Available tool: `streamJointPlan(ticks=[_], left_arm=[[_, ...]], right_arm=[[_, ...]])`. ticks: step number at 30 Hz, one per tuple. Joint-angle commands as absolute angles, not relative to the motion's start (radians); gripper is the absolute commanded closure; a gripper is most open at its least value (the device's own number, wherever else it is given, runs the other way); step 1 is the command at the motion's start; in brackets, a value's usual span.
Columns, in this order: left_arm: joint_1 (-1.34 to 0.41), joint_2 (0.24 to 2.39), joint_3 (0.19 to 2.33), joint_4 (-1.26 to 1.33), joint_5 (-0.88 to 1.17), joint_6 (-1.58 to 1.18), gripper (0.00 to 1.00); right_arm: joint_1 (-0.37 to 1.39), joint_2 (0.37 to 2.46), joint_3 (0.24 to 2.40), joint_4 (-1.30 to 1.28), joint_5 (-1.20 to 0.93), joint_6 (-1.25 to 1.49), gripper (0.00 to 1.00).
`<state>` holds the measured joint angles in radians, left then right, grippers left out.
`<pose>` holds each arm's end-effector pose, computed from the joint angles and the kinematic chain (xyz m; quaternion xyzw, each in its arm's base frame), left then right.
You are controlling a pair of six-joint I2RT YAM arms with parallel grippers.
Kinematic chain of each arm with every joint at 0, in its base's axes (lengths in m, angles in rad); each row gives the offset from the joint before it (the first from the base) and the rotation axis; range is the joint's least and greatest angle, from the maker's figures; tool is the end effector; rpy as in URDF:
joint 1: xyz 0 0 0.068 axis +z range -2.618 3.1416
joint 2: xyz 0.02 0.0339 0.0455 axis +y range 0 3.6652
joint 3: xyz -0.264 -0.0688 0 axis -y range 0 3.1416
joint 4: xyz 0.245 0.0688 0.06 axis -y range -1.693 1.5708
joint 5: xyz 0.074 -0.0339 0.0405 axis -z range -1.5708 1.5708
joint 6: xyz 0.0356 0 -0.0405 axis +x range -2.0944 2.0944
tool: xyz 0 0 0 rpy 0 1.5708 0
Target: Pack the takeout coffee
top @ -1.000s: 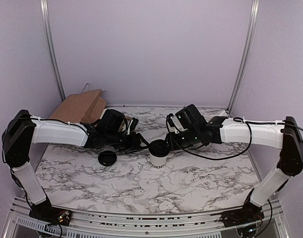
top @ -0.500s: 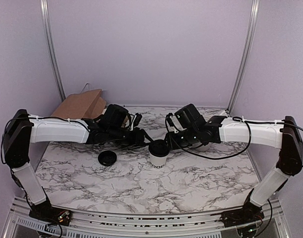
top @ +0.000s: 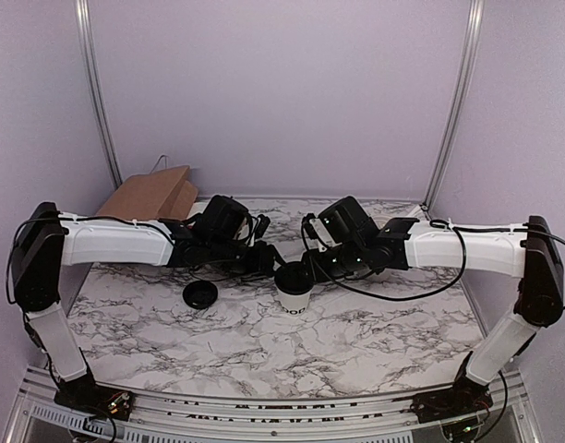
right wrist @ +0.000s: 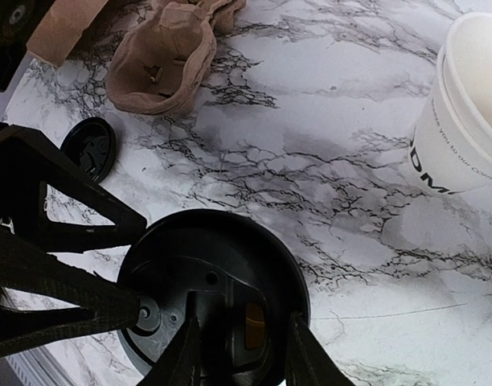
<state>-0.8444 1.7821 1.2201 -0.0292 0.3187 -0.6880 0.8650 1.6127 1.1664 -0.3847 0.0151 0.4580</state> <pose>0.2601 -0.3096 0.2318 0.1425 0.8628 -0.4230 0.2376 0.2286 0.2674 0.2447 -0.1858 0.9137 0.2165 0.2896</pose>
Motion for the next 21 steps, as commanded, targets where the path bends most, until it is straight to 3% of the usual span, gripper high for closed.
streamJointPlan(ticks=[1,21], left_arm=[[-0.853,1.799,1.25,-0.081,0.286,-0.671,0.49],[-0.856,1.824,1.206,-0.098,0.25,-0.673,0.62]], right_arm=[[0.873,1.624,1.205,-0.399,0.038,0.448,0.65],[0.874,1.63,1.183,-0.409,0.066,0.448,0.61]])
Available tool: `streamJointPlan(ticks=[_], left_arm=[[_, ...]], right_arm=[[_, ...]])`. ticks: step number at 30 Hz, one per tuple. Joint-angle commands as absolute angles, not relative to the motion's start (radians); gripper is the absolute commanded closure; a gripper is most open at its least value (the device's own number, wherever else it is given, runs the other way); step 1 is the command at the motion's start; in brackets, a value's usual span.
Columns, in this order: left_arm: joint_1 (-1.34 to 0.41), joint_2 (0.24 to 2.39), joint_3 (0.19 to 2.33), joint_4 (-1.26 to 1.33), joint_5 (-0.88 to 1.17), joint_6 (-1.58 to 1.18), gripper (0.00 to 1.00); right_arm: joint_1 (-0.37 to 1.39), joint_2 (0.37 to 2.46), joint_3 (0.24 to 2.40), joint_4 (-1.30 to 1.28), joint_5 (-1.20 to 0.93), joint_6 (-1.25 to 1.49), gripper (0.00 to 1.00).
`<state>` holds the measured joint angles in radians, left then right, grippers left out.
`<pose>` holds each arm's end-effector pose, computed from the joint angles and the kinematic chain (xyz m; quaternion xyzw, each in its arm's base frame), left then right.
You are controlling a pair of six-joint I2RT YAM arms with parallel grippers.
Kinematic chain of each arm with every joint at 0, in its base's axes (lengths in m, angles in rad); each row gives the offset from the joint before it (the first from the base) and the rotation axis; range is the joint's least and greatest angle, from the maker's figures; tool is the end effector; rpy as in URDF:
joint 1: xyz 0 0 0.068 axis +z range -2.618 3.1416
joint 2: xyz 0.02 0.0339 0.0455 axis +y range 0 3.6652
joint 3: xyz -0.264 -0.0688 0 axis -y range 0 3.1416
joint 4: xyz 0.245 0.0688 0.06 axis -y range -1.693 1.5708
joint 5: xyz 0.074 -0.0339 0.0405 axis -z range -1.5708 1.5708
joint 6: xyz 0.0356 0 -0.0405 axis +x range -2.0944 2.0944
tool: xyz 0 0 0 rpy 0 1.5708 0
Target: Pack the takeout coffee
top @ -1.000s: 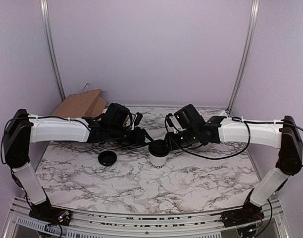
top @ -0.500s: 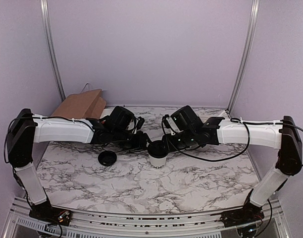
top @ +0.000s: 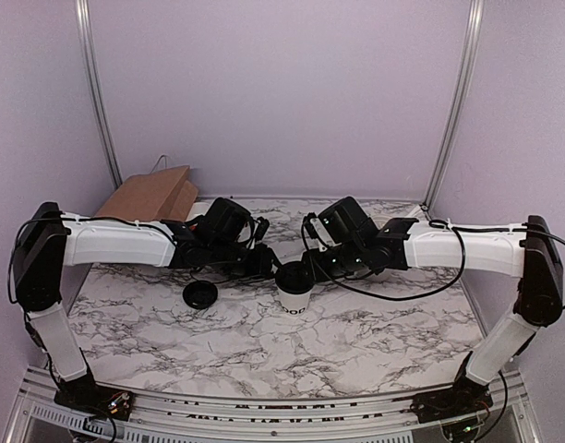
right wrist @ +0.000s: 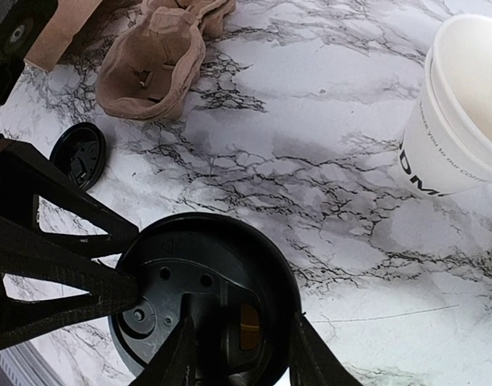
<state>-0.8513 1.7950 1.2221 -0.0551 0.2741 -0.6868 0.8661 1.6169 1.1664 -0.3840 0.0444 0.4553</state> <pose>0.2595 -0.3108 0.2249 0.1343 0.8745 -0.4003 0.2386 0.2295 0.2675 0.2434 -0.1824 0.9148 0.2044 0.2968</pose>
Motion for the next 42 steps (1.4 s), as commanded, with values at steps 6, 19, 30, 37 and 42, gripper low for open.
streamJointPlan(ticks=[6,19,30,37,42], left_arm=[[-0.859,1.83,1.18,-0.098,0.239,-0.669,0.63],[-0.87,1.85,1.135,-0.092,0.214,-0.677,0.64],[-0.867,1.891,1.163,-0.091,0.213,-0.709,0.67],[-0.864,1.911,1.155,-0.091,0.219,-0.724,0.68],[-0.862,1.913,1.149,-0.091,0.227,-0.724,0.69]], right_arm=[[0.874,1.621,1.155,-0.407,0.074,0.46,0.59],[0.875,1.591,1.093,-0.403,0.094,0.479,0.55],[0.875,1.618,1.171,-0.448,0.11,0.442,0.48],[0.875,1.621,1.196,-0.461,0.106,0.433,0.44],[0.874,1.631,1.213,-0.466,0.104,0.436,0.43]])
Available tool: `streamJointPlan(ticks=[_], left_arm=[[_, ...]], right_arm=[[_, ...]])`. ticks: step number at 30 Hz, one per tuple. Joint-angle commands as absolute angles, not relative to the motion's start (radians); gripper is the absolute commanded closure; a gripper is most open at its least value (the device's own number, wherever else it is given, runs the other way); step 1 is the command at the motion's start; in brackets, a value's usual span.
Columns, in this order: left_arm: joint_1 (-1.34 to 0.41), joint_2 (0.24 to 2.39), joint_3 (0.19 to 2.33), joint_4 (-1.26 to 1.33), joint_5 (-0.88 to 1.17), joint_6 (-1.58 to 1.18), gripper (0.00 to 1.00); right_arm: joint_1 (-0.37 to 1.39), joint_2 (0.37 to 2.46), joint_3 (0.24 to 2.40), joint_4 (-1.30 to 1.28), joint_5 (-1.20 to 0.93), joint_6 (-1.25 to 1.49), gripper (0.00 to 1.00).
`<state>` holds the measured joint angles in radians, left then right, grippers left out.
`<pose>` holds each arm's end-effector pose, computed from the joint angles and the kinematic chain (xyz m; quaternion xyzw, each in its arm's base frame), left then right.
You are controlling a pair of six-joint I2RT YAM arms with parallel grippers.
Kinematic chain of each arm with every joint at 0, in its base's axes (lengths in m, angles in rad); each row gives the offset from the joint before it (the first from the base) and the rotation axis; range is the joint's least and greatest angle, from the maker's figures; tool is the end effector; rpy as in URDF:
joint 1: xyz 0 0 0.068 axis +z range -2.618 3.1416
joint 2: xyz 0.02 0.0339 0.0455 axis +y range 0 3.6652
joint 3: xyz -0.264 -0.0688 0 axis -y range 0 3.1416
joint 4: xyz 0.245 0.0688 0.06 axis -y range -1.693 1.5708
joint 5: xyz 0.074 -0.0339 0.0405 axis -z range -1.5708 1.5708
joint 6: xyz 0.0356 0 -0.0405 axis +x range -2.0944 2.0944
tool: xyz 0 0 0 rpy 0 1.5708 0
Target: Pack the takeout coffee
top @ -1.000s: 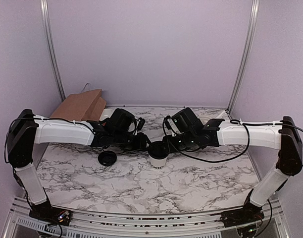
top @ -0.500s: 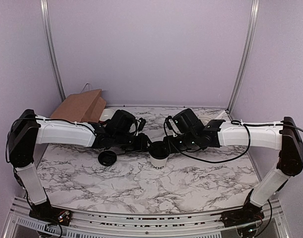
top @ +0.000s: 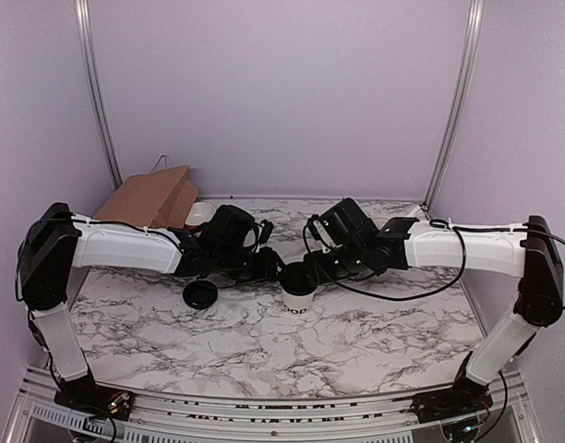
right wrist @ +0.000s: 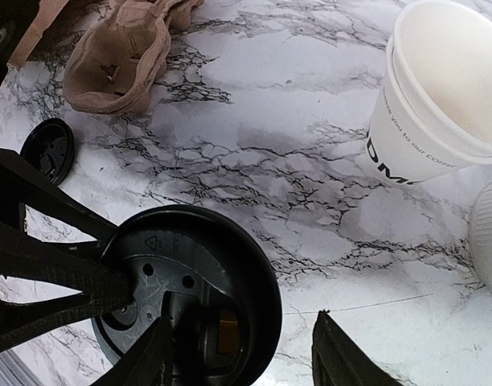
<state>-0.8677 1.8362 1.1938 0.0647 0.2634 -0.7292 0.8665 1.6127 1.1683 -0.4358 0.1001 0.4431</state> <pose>0.2594 -0.3204 0.2103 0.1227 0.8652 -0.4188 0.2469 0.2279 0.2627 0.2418 -0.1809 0.9224 0.1685 0.2968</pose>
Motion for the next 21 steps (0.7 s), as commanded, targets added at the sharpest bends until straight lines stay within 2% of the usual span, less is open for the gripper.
streamJointPlan(ticks=[1,5,12,18,21], left_arm=[[-0.861,1.911,1.149,-0.091,0.228,-0.724,0.69],[-0.859,1.911,1.15,-0.096,0.23,-0.721,0.69],[-0.859,1.914,1.152,-0.106,0.234,-0.718,0.69],[-0.859,1.919,1.154,-0.109,0.234,-0.716,0.69],[-0.859,1.921,1.154,-0.11,0.236,-0.716,0.69]], right_arm=[[0.874,1.632,1.217,-0.461,0.103,0.434,0.43],[0.859,1.646,1.253,-0.45,0.079,0.431,0.45],[0.802,1.67,1.266,-0.409,0.026,0.431,0.67],[0.795,1.71,1.263,-0.406,0.006,0.422,0.69],[0.795,1.719,1.254,-0.409,0.017,0.425,0.66]])
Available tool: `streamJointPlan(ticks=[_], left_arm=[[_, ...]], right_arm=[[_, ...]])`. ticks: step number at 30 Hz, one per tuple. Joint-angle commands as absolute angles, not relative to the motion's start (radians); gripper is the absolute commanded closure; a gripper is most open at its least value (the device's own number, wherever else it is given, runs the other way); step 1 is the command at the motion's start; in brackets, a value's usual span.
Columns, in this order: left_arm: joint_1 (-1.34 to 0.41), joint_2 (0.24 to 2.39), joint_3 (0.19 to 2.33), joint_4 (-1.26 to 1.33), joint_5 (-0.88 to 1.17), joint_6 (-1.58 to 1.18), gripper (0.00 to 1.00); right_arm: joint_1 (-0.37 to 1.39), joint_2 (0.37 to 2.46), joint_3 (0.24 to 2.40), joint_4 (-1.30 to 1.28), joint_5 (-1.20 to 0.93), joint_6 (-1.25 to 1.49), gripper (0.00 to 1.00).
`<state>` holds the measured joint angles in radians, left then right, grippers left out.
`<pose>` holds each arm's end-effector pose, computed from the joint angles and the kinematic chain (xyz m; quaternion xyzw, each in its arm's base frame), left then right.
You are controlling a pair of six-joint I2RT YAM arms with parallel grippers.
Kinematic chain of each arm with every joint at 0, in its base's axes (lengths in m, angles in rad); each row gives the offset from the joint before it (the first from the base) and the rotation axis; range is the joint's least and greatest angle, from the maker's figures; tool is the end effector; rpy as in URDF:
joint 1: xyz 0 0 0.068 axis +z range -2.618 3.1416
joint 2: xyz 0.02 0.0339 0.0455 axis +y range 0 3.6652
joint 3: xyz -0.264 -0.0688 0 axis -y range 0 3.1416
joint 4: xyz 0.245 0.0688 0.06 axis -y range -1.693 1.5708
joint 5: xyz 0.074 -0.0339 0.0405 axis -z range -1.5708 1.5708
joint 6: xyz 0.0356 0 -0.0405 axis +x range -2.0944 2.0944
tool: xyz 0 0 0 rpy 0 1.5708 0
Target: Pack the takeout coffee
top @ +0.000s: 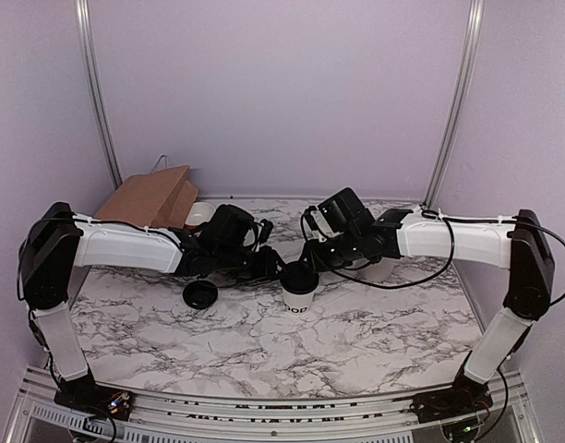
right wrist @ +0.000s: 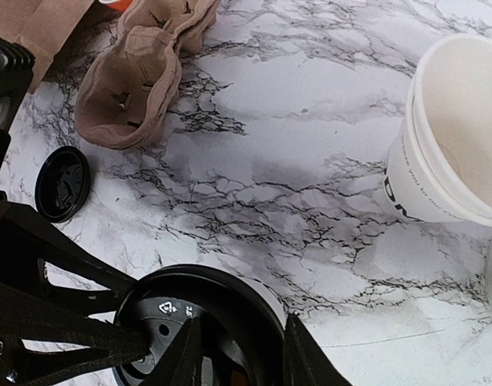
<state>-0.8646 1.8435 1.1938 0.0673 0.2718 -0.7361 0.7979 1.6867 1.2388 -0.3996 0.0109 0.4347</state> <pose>0.2607 -0.3204 0.2077 0.1201 0.8663 -0.4203 0.2417 0.2585 0.2645 0.2415 -0.1670 0.9203 0.2003 0.2917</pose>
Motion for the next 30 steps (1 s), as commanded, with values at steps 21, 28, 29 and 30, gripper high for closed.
streamJointPlan(ticks=[21,28,29,30], left_arm=[[-0.859,1.928,1.156,-0.111,0.243,-0.712,0.69],[-0.859,1.93,1.155,-0.112,0.244,-0.711,0.7],[-0.859,1.931,1.155,-0.112,0.243,-0.71,0.7],[-0.859,1.931,1.156,-0.112,0.242,-0.71,0.7]], right_arm=[[0.82,1.7,1.309,-0.372,0.151,0.403,0.58],[0.826,1.745,1.3,-0.368,0.131,0.399,0.6],[0.827,1.746,1.294,-0.365,0.129,0.4,0.61],[0.827,1.747,1.287,-0.363,0.126,0.401,0.62]])
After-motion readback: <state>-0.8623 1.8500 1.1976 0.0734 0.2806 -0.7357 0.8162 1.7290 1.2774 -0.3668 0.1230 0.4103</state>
